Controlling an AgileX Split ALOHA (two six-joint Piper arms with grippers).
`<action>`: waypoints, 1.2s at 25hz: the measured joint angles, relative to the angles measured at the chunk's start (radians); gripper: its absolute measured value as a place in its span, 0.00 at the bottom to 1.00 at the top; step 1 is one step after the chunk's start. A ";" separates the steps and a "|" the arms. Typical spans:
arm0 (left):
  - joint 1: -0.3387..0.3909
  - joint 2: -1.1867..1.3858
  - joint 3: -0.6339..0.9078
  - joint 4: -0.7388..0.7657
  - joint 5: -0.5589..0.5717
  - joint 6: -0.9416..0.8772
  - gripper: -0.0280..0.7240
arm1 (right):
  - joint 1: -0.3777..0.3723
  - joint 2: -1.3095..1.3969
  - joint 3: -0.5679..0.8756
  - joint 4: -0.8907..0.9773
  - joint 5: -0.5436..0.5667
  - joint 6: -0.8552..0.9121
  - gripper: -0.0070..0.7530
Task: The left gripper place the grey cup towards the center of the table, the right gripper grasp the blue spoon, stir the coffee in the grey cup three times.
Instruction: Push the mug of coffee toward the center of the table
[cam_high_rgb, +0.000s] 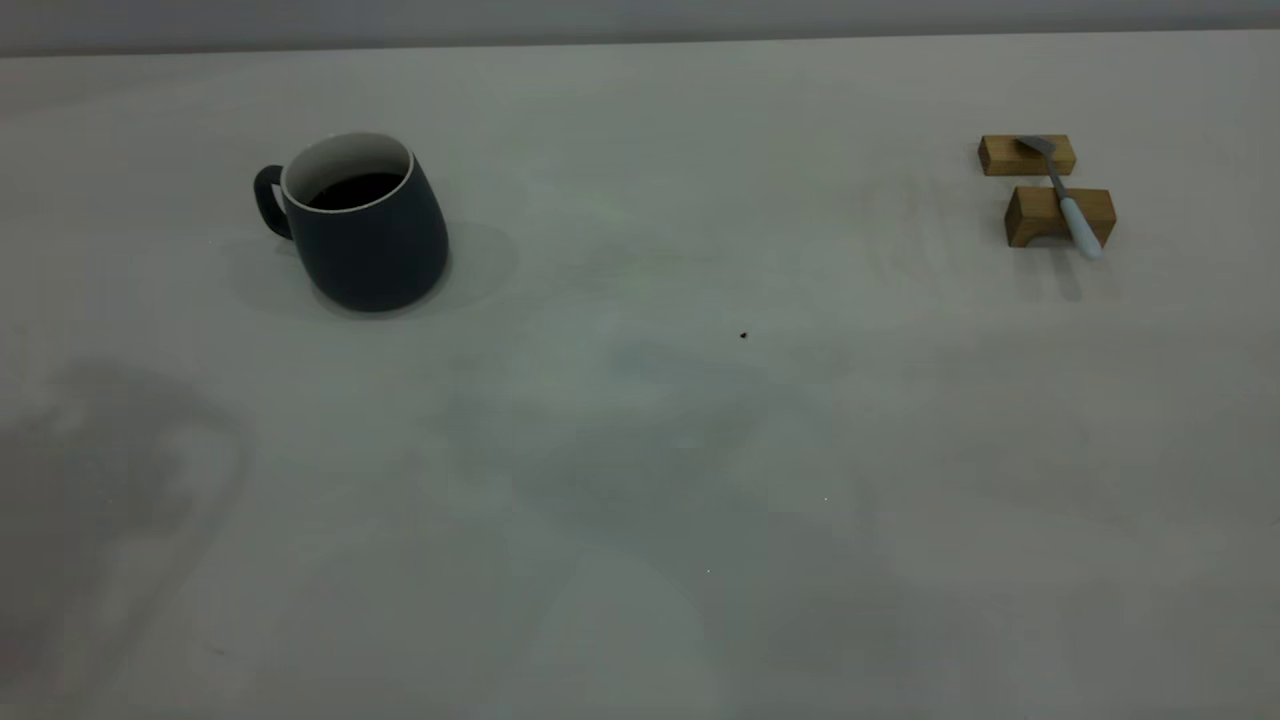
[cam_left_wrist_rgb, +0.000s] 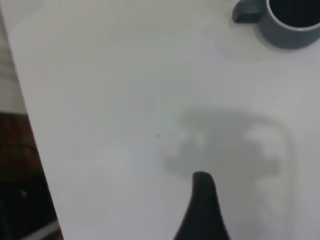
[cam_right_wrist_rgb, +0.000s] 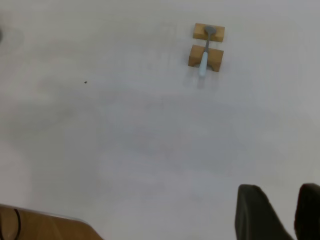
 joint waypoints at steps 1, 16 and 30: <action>0.000 0.043 -0.024 0.000 -0.009 0.027 0.94 | 0.000 0.000 0.000 0.000 0.000 0.000 0.32; -0.021 0.659 -0.351 0.029 -0.029 0.732 0.89 | 0.000 0.000 0.000 0.000 0.000 0.000 0.32; -0.022 0.923 -0.463 0.038 -0.176 1.131 0.86 | 0.000 0.000 0.000 0.000 0.000 0.000 0.32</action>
